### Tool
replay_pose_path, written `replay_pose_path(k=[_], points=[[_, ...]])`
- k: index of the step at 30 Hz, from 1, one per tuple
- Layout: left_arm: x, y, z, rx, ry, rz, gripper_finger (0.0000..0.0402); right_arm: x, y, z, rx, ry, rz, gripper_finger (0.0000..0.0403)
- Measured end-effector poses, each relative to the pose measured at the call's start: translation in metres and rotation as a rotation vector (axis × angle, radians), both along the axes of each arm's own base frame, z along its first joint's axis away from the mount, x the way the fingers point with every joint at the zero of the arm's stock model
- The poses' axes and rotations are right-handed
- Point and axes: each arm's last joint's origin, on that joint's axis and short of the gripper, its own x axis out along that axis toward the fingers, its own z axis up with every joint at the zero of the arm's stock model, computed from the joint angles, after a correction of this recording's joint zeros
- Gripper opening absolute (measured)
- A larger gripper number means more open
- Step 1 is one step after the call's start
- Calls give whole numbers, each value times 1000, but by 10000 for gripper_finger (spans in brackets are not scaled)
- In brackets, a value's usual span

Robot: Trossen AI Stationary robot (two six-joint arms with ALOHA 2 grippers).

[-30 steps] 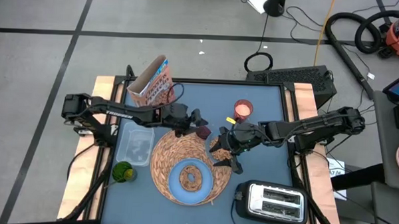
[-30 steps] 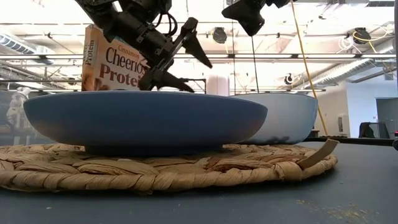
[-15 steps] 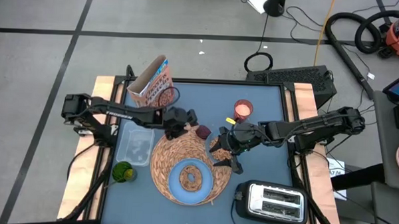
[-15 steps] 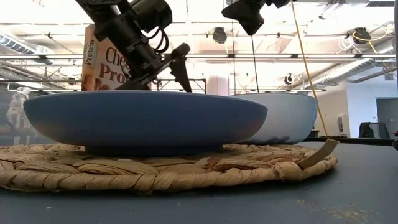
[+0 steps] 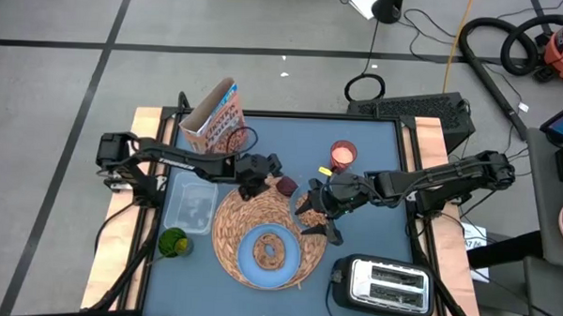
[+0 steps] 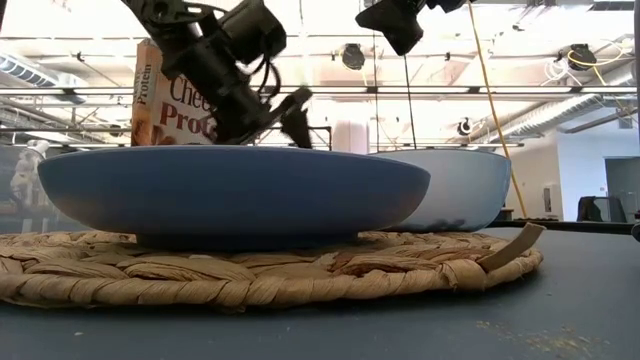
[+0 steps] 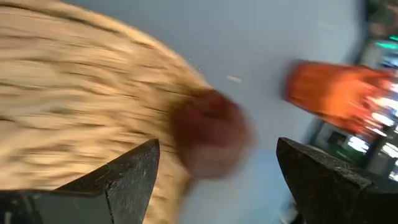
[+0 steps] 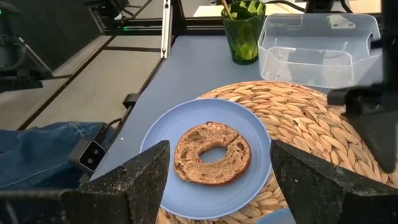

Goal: Arrange a breakfast setting
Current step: Put the red apple on the brown tablemat

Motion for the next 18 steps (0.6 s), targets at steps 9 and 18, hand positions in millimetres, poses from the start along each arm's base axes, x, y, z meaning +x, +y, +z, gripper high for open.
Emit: replay_pose_path(k=[9,18], points=[[10,1,-15,-23,-25,31,328,0,0,0,0,0,0,270],[15,3,-25,-39,-38,53,328,0,0,0,0,-1,0,270]])
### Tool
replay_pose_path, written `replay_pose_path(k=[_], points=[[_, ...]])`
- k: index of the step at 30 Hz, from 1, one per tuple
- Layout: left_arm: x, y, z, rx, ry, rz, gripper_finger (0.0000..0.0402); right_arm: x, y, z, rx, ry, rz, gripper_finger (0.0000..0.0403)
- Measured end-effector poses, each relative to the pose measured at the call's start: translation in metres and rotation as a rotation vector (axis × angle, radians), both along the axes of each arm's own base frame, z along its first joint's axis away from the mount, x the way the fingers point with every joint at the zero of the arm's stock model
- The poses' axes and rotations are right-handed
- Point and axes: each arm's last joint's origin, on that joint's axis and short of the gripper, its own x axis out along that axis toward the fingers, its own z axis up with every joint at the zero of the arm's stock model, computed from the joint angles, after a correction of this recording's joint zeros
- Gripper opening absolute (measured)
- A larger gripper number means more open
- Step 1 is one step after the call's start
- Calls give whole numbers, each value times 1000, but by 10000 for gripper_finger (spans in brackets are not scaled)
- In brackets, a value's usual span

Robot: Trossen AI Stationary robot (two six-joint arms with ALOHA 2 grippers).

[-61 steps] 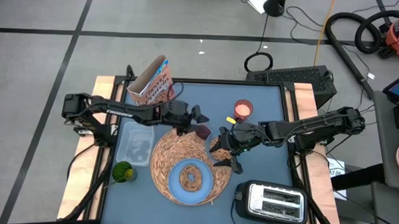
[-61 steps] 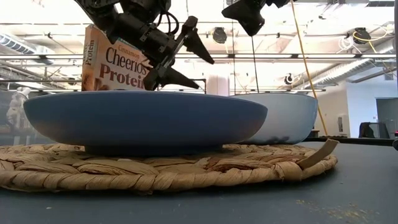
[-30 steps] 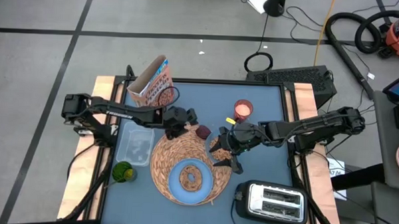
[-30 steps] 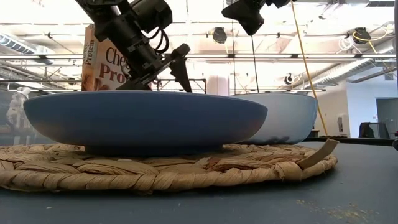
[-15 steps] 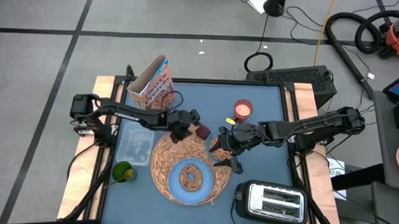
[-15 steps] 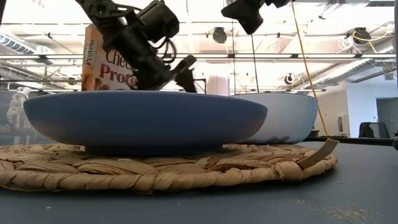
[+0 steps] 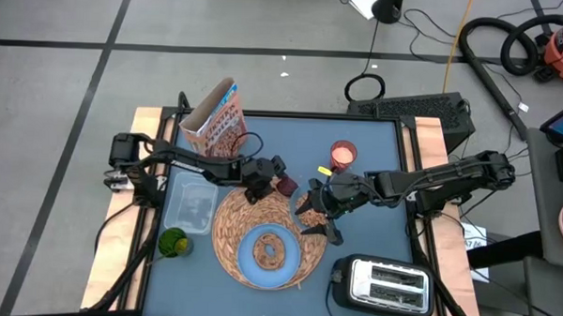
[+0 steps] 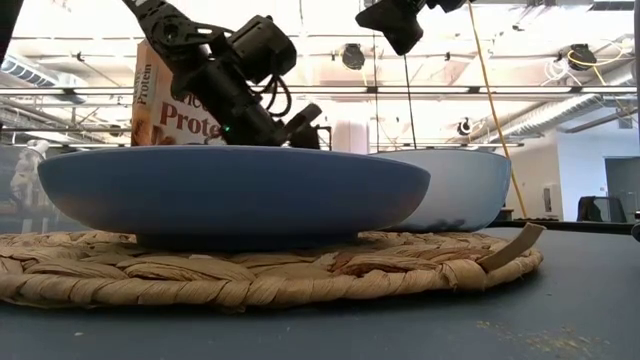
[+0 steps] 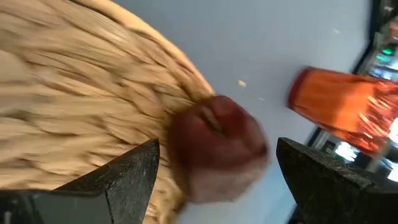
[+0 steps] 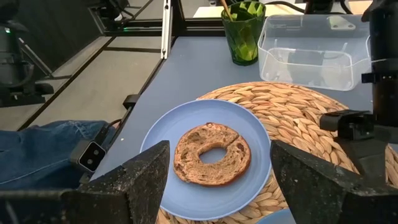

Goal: Arrange a breakfast setting
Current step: Put the red apple on the brown tablemat

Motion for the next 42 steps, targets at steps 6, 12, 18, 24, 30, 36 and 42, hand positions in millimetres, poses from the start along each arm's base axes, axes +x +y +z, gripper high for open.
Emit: replay_pose_path(k=[6,12,18,24,30,36,42], points=[[2,4,-6,-3,0,15,328,0,0,0,-1,1,0,270],[4,5,-7,1,-11,15,328,0,0,0,-14,-5,8,270],[5,5,-14,0,-1,15,328,0,0,0,-19,-7,10,270],[9,4,-18,-12,-13,-25,328,0,0,0,-19,-7,10,270],[8,4,-20,-4,-1,-55,328,0,0,0,-19,-7,10,270],[8,4,-20,13,8,-74,328,0,0,0,-19,-7,10,270],[8,4,-20,20,16,-82,327,0,0,0,-19,-7,10,270]])
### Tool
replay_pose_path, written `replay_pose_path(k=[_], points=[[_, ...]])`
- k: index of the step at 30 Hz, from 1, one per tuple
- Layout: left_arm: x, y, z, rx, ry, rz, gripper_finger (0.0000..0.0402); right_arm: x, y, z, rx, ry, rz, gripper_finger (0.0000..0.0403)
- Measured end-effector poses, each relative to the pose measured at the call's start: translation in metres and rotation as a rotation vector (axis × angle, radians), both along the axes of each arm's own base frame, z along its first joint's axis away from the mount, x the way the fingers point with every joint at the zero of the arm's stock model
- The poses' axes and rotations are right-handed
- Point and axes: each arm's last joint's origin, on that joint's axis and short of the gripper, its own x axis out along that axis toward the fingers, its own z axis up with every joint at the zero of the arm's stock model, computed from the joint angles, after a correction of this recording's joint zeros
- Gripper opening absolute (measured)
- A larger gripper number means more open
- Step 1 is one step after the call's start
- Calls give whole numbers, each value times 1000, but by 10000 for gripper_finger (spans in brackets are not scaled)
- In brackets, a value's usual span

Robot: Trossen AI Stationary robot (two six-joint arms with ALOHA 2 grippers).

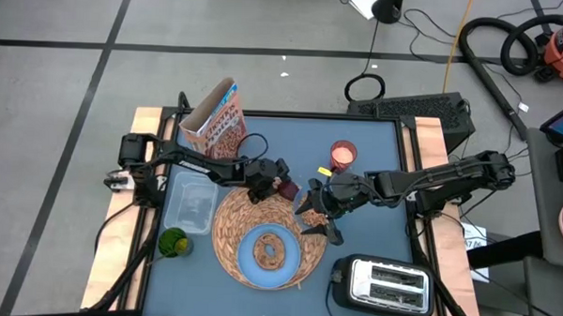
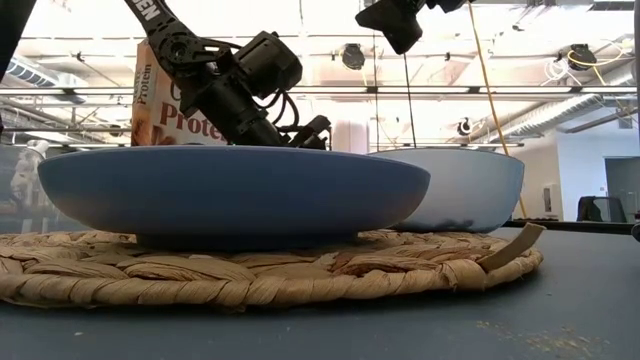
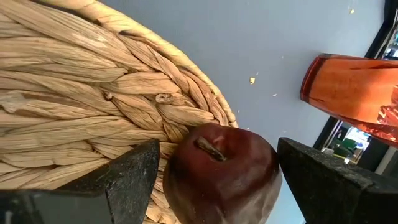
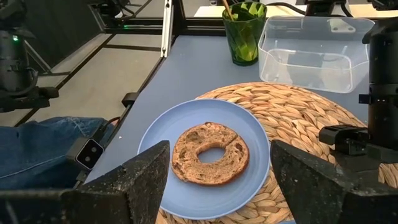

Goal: Arrange a breakfast setting
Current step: Put the red apple on the brown tablemat, then put the gold spoon on the table to the right of the blue bowl

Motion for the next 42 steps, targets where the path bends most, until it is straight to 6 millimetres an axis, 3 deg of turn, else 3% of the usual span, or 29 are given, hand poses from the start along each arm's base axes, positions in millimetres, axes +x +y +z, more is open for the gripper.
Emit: replay_pose_path(k=[14,42], points=[[0,1,0,39,12,-25,250,0,0,0,0,0,0,270],[-12,-8,24,124,46,-177,245,-1,0,-2,4,21,-4,270]])
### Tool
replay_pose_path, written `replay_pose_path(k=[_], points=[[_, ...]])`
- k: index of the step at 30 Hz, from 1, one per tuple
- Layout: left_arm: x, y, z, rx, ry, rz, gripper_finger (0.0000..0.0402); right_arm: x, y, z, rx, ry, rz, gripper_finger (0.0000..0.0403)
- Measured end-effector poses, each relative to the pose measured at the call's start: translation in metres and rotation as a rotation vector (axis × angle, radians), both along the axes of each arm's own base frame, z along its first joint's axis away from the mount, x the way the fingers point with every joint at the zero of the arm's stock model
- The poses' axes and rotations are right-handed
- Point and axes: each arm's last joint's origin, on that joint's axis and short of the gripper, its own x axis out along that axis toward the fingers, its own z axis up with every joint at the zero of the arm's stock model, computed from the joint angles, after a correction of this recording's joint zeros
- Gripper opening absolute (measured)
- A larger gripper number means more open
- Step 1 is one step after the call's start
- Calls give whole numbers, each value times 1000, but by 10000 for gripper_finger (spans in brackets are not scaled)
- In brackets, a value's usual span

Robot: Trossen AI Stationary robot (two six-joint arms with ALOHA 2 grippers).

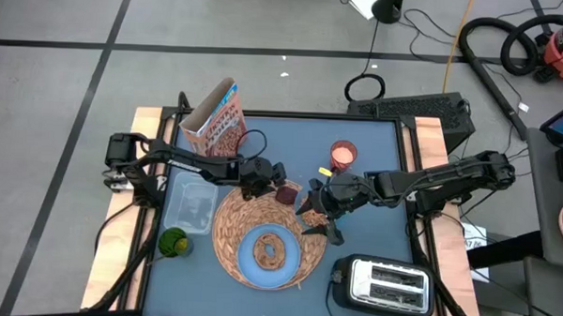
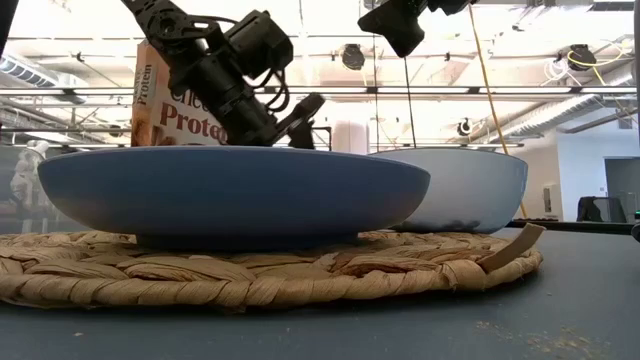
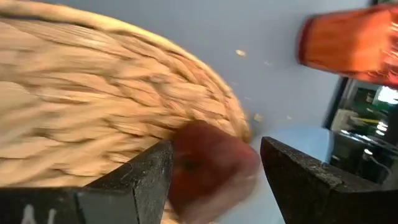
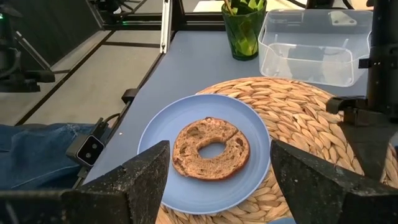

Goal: Arrange a breakfast setting
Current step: Put the gold spoon on the table to the right of the blue bowl

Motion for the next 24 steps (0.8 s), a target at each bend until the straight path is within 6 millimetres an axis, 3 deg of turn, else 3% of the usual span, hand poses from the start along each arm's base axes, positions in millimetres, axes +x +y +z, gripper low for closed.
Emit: replay_pose_path(k=[16,24], points=[[-20,-38,28,-21,54,-190,245,-1,0,-1,0,18,-1,270],[-44,-54,69,-32,-23,-336,245,-3,0,-7,-8,48,0,270]])
